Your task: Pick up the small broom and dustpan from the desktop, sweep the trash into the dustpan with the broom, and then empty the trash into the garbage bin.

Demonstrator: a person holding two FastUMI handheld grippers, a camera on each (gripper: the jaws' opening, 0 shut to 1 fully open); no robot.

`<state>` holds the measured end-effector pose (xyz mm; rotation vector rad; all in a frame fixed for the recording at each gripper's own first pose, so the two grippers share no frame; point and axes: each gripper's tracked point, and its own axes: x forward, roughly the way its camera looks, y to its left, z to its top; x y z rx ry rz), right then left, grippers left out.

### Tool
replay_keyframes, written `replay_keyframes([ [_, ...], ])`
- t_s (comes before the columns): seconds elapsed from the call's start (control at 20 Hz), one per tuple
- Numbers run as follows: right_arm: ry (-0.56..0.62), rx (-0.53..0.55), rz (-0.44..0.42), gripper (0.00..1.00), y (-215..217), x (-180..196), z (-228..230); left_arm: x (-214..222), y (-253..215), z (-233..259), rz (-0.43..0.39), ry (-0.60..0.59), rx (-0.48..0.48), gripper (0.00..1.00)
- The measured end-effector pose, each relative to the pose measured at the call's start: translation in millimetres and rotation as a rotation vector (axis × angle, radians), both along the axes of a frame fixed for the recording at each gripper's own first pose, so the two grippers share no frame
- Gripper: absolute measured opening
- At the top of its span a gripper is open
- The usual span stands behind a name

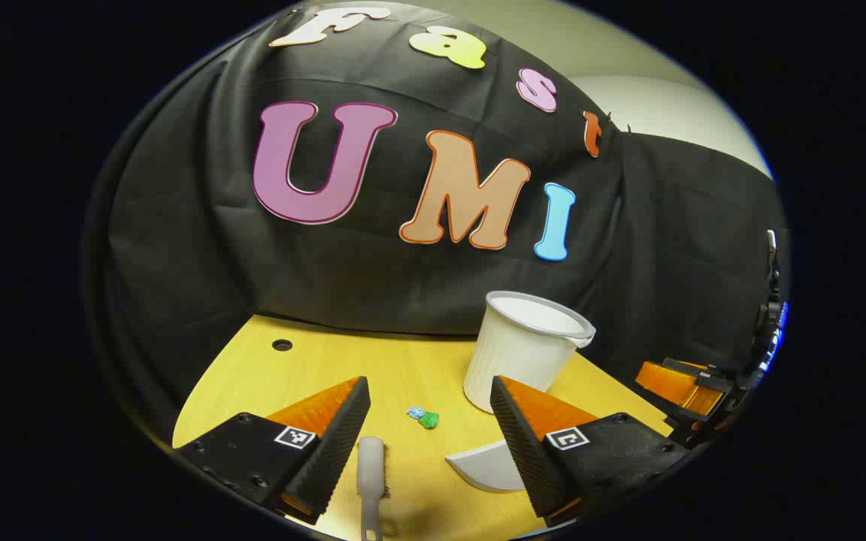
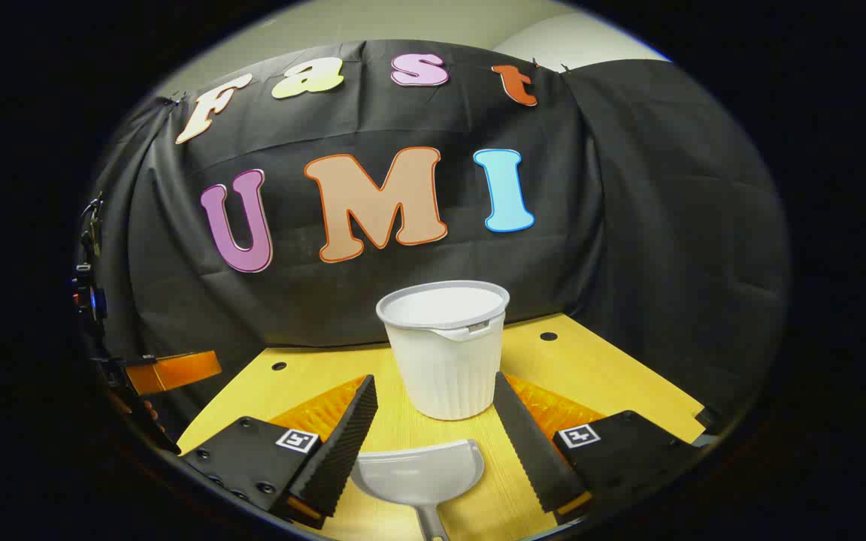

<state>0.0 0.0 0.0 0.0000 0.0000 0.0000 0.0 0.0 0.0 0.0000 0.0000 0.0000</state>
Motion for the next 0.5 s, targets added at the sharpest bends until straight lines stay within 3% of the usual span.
replay_keyframes([
  [0.05, 0.002, 0.001, 0.001, 0.94, -1, 1, 0, 2, -4, -1, -0.006, 0.001, 0.000, 0.95],
  [0.1, 0.005, -0.001, 0.000, 0.99, -2, 3, -1, 5, -7, -2, -0.013, 0.002, -0.001, 0.95],
  [0.5, 0.025, -0.011, -0.001, 0.99, -8, 6, -9, 18, -20, -7, -0.030, 0.020, 0.016, 0.95],
])
